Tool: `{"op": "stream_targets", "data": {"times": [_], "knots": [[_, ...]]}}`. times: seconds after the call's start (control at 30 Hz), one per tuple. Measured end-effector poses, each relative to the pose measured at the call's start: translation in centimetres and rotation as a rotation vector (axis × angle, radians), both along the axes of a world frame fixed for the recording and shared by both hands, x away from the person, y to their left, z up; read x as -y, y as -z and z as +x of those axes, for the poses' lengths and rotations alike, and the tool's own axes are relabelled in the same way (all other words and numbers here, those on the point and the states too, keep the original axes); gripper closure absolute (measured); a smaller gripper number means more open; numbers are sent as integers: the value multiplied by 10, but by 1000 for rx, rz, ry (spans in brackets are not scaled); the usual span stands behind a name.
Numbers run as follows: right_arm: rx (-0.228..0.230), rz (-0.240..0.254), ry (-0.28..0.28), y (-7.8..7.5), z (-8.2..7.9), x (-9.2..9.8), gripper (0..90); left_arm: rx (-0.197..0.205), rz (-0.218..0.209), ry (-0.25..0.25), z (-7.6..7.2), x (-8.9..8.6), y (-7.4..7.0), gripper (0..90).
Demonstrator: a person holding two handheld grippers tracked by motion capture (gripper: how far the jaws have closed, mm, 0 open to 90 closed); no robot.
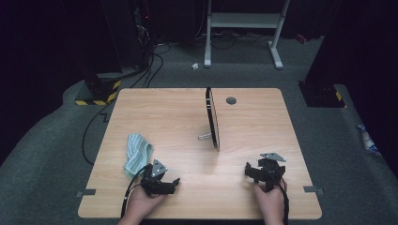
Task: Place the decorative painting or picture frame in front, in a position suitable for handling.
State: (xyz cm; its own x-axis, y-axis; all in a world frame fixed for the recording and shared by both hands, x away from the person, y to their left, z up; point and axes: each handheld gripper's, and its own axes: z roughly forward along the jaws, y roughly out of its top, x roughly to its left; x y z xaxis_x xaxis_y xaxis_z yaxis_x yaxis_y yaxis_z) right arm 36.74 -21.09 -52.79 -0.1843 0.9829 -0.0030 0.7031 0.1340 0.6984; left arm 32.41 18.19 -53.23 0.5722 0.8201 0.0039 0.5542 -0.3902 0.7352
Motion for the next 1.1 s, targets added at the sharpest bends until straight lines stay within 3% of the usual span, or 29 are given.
{"op": "stream_targets", "data": {"times": [0.2, 0.83, 1.1], "knots": [[4, -12, -89, 1, -8, -1, 80, 1, 2, 3, 1, 0, 0, 146], [3, -10, -94, 1, -8, -2, 80, 5, 2, 7, -1, -1, 0, 164], [2, -7, -104, 0, -8, -2, 81, 12, 3, 69, -3, -1, -1, 204]]}}
